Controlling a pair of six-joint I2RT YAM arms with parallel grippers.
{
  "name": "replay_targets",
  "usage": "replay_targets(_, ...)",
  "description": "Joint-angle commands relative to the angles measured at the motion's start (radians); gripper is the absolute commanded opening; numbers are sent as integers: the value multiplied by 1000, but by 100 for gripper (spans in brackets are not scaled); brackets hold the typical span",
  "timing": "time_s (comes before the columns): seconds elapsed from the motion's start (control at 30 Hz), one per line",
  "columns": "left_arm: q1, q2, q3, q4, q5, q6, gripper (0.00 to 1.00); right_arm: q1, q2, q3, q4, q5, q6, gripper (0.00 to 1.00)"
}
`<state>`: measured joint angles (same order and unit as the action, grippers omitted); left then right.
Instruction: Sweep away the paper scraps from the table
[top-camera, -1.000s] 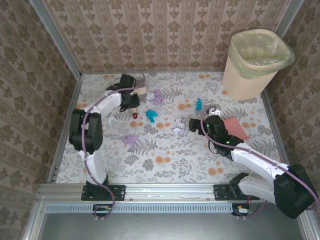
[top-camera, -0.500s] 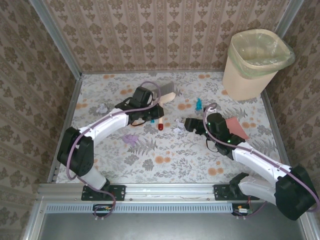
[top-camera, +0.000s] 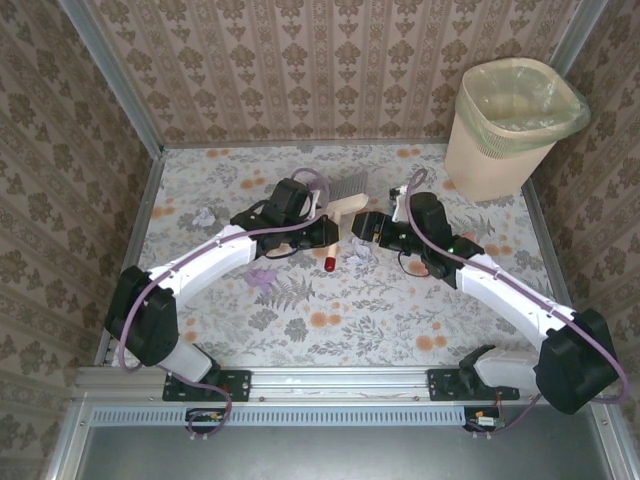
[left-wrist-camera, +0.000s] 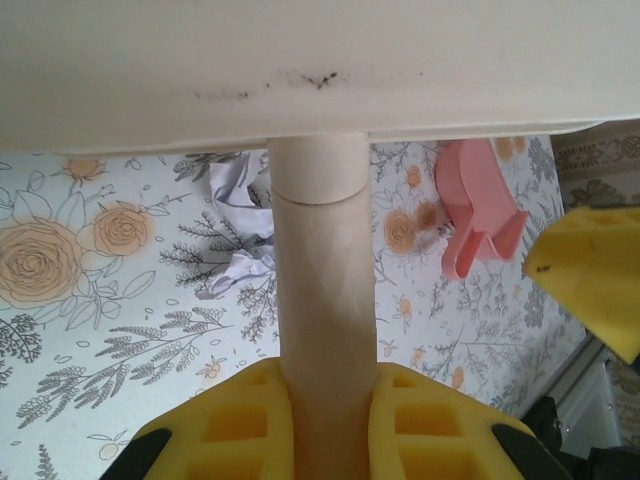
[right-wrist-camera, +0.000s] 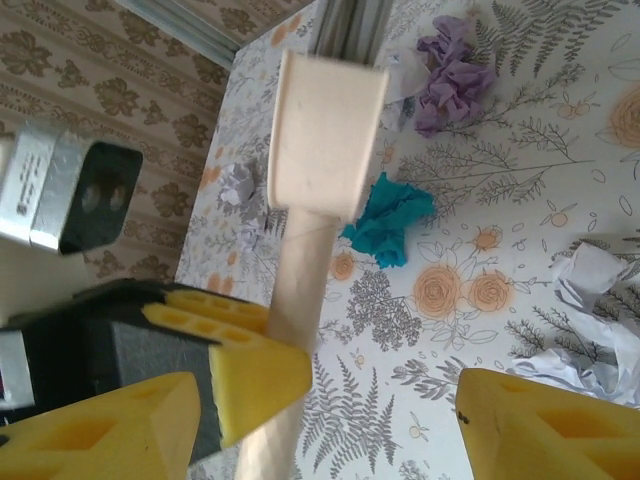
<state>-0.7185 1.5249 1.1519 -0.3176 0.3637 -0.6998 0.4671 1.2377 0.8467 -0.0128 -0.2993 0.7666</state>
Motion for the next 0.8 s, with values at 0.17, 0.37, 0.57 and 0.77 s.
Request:
replay_targets(0.17, -43, 25, 31, -15, 32, 55, 0, -71, 73, 68, -29, -75, 90, 61)
replay_targets(0.37, -68, 60, 56, -23, 32, 66, 0, -79, 93, 90, -13, -78, 89, 58)
replay_targets(0.57, -87, 87, 87, -31, 32, 74, 0, -92, 115, 89, 3, -93, 107, 48)
replay_targets(0.77, -95, 109, 107, -34, 38, 80, 0, -110, 126, 73, 17, -97, 115, 41)
